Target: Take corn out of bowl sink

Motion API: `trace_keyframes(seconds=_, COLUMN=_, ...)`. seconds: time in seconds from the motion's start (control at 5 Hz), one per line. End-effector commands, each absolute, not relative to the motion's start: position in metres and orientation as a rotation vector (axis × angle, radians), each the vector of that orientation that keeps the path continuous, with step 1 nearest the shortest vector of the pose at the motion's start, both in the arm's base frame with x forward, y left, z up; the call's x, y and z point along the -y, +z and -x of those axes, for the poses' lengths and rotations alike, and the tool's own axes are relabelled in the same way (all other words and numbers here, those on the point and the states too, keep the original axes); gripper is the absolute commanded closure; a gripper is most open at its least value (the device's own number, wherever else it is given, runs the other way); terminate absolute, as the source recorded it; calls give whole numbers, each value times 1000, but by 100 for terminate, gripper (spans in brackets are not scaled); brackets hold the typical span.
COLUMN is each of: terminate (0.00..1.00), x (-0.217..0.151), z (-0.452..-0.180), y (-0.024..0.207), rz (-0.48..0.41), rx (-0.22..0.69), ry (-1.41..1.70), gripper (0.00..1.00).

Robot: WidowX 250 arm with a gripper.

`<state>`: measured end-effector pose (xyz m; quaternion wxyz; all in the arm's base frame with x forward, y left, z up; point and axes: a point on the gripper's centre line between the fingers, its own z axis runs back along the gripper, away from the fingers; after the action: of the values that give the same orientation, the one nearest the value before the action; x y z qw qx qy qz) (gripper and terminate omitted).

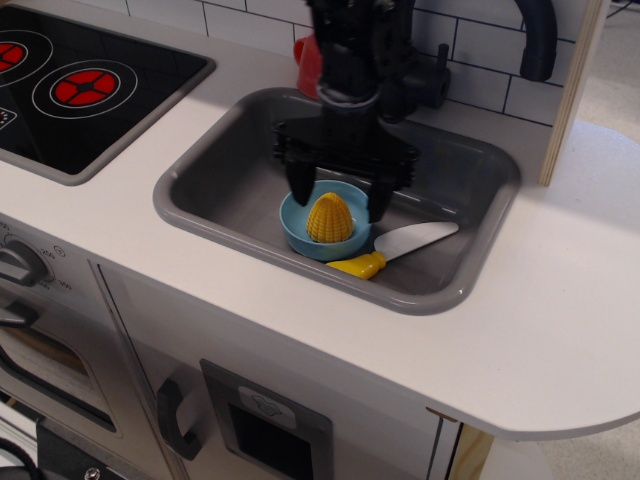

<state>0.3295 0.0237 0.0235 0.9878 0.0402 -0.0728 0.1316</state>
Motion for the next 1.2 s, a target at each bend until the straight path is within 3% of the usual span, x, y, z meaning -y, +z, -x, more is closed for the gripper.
trace_keyframes(seconds=0.0, terminate=0, x=-34, z=-341, y=36, rz=-78, rx=203, ry=306, gripper=0)
trace_keyframes(seconds=1.0, terminate=0, x=-36, z=-345, y=11, rz=-143, rx=206, ry=348, gripper=0)
